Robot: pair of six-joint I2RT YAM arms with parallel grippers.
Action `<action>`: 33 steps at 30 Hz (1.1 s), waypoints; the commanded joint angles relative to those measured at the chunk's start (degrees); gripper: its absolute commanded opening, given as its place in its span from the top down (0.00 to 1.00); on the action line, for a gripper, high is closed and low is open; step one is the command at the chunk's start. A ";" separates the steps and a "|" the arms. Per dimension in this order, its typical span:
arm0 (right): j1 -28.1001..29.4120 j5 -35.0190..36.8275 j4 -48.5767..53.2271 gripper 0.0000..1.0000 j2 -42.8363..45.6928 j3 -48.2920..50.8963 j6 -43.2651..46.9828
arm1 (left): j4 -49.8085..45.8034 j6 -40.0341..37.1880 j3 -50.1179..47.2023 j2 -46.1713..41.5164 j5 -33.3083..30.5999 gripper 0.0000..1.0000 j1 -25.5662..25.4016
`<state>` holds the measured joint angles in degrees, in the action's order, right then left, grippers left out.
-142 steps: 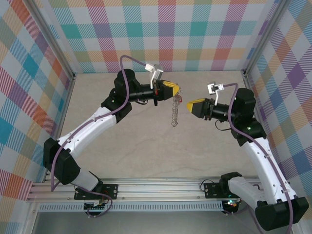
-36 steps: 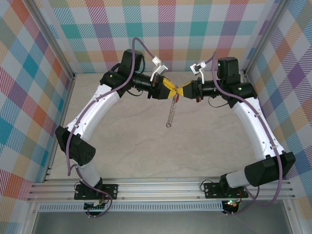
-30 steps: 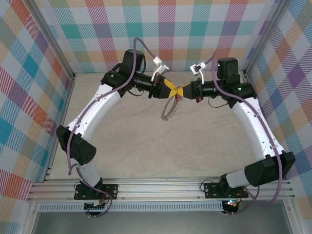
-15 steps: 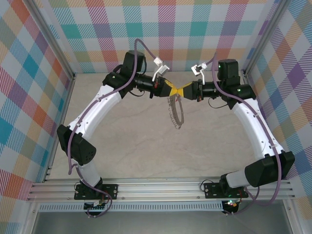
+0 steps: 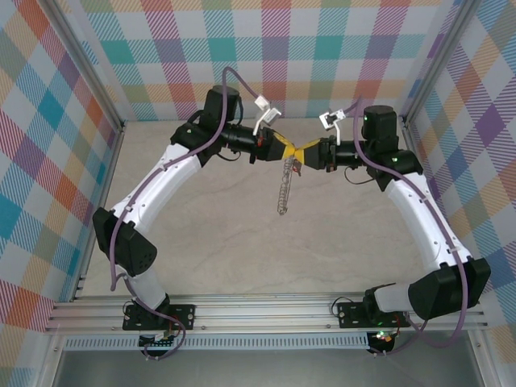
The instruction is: Put the keys on the keyring
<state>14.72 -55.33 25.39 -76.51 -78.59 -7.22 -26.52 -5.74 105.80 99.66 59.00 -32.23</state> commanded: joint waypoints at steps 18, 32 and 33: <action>2.15 -5.47 -19.27 1.00 3.97 10.47 -14.18 | 29.03 14.33 -12.43 -8.82 -5.78 1.00 -0.47; 5.43 -5.17 -20.10 1.00 0.58 7.92 -14.97 | 41.82 21.97 -18.30 -10.42 -9.20 1.00 -1.25; 6.16 -5.12 -19.37 1.00 0.06 7.21 -14.44 | 42.27 22.11 -18.72 -10.48 -9.38 1.00 -1.41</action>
<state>19.16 -59.29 6.50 -75.18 -68.66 -22.94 9.96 14.63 87.94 91.72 50.63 -32.60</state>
